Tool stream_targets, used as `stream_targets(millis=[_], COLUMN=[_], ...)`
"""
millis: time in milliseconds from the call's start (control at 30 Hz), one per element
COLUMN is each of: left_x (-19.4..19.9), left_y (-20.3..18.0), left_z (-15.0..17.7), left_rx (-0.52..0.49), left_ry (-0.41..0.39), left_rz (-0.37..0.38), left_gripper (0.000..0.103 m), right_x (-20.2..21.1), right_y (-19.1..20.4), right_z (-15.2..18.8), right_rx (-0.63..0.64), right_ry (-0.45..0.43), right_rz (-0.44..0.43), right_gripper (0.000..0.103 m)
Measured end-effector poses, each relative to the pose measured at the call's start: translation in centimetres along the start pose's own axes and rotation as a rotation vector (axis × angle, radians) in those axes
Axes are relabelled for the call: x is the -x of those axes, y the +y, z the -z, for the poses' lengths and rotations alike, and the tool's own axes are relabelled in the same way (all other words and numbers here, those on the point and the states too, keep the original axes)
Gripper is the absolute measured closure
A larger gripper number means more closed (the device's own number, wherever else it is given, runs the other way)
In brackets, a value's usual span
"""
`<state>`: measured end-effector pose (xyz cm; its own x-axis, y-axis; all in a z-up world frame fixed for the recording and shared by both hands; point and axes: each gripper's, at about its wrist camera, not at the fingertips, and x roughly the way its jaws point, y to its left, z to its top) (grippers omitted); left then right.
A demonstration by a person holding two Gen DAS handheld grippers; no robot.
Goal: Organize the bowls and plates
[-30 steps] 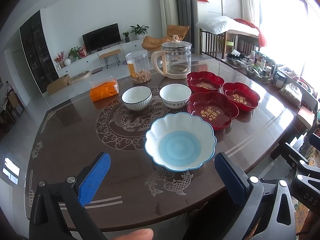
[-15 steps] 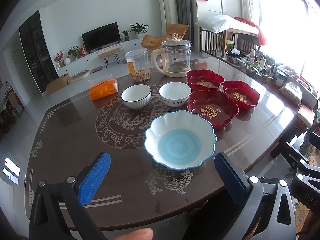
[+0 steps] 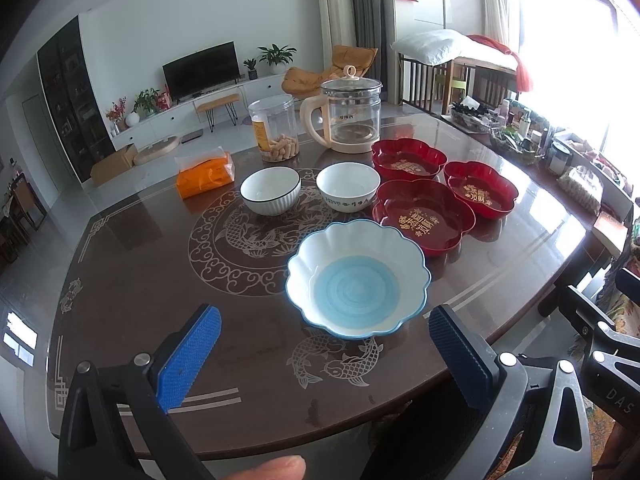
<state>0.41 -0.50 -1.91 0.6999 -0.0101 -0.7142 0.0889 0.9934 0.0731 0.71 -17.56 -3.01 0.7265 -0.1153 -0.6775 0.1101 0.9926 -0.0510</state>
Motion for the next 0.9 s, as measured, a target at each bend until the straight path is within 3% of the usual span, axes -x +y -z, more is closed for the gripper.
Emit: stream_targets(millis=[900], left_x=[-0.7], left_y=[-1.7], left_z=[-0.2], left_rx=[-0.102], left_ry=[0.024], left_rz=[-0.028], left_gripper=[0.000], right_x=[-0.1], right_y=[-0.1], right_z=[0.1], right_rx=[-0.005], right_ry=[0.004], right_rz=[-0.005], right_gripper=[0.009])
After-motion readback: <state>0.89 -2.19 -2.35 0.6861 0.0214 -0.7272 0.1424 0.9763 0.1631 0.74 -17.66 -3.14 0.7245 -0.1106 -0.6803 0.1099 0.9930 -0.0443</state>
